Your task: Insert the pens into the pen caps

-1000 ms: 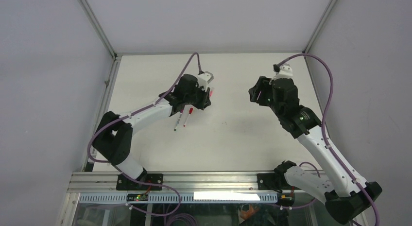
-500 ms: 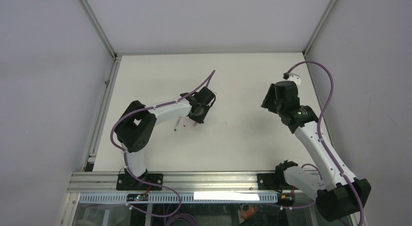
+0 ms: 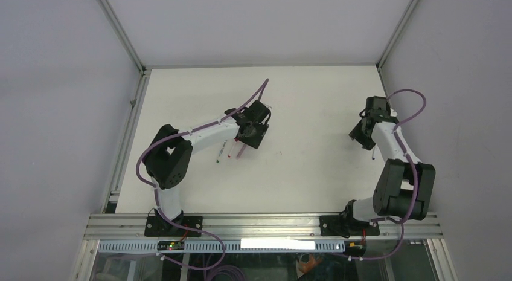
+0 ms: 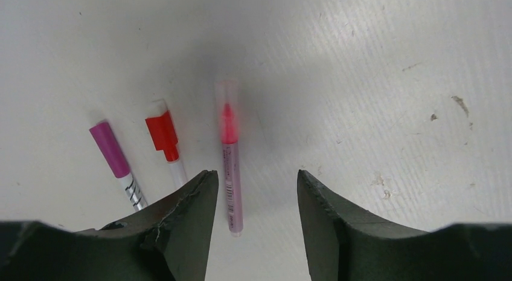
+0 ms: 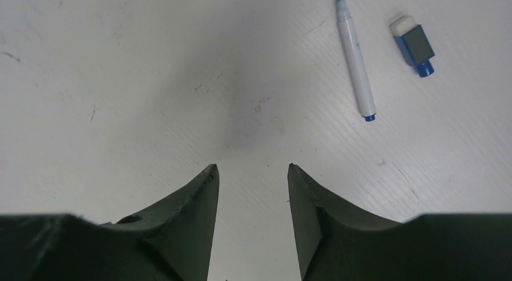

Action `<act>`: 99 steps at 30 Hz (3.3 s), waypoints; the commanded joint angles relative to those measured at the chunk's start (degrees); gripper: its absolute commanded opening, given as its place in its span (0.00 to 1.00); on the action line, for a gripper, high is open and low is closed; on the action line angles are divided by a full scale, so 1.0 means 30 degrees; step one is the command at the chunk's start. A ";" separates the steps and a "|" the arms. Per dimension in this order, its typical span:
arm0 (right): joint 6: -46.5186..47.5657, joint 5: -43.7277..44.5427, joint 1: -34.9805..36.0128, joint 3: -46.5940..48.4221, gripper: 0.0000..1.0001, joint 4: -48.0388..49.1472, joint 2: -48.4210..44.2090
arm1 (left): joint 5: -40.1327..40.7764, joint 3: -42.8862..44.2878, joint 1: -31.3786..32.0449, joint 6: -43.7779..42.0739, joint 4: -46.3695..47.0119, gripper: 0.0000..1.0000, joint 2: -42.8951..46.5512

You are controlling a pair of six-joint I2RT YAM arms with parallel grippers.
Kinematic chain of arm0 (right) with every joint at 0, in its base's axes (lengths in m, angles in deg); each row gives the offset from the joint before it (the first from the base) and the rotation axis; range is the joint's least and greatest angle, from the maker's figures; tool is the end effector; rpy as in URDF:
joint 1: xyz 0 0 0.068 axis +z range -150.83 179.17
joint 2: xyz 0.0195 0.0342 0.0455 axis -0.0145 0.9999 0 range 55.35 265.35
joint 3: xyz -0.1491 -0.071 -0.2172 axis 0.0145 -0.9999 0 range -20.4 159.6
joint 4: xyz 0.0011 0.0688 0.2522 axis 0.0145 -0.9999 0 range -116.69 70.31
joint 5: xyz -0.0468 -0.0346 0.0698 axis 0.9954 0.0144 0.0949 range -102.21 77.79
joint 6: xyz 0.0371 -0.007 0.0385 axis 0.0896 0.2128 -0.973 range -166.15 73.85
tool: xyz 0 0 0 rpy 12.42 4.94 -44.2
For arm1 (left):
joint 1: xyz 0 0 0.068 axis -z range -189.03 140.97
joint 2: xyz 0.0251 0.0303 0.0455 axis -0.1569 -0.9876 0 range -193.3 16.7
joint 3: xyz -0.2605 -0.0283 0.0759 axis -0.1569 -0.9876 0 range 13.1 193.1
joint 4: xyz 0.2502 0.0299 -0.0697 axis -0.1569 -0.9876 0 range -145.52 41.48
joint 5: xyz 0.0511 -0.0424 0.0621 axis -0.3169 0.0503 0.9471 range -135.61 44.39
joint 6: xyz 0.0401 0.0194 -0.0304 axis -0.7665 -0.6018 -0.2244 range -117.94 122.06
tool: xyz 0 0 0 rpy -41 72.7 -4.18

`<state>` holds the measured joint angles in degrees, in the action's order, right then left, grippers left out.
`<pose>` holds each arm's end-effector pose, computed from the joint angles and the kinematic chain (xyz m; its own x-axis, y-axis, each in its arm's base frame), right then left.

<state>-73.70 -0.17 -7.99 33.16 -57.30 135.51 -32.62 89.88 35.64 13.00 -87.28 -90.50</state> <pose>0.2651 -0.0408 0.2197 -0.6940 0.5431 -0.4726 0.6011 0.7984 0.0347 0.2747 -0.2603 0.1917 -0.7719 0.5030 -0.3887 0.4906 0.8602 0.1389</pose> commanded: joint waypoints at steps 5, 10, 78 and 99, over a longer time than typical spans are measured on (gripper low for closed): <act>-0.0373 -0.0249 -0.2047 0.0783 0.47 0.1364 0.1107 | 0.0069 0.2883 0.0104 -0.0557 -0.0252 0.57 0.0491; -0.0592 0.0463 -0.2992 0.0640 0.45 0.1512 0.1811 | -0.0215 0.4076 0.0100 -0.0792 -0.0630 0.65 0.0264; -0.3072 0.1509 0.3011 0.0898 0.00 0.1848 0.5341 | -0.2498 0.2459 -0.1207 -0.0698 0.0864 0.67 0.1230; -1.3099 -0.1501 1.2578 0.0269 0.04 0.5113 0.5837 | -0.2179 -0.2397 -0.1177 0.0627 0.3151 0.64 0.4568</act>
<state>-107.23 -4.41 26.87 34.19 -42.04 151.75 -39.59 84.15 32.14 13.65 -81.56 -80.18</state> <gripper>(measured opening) 0.028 0.636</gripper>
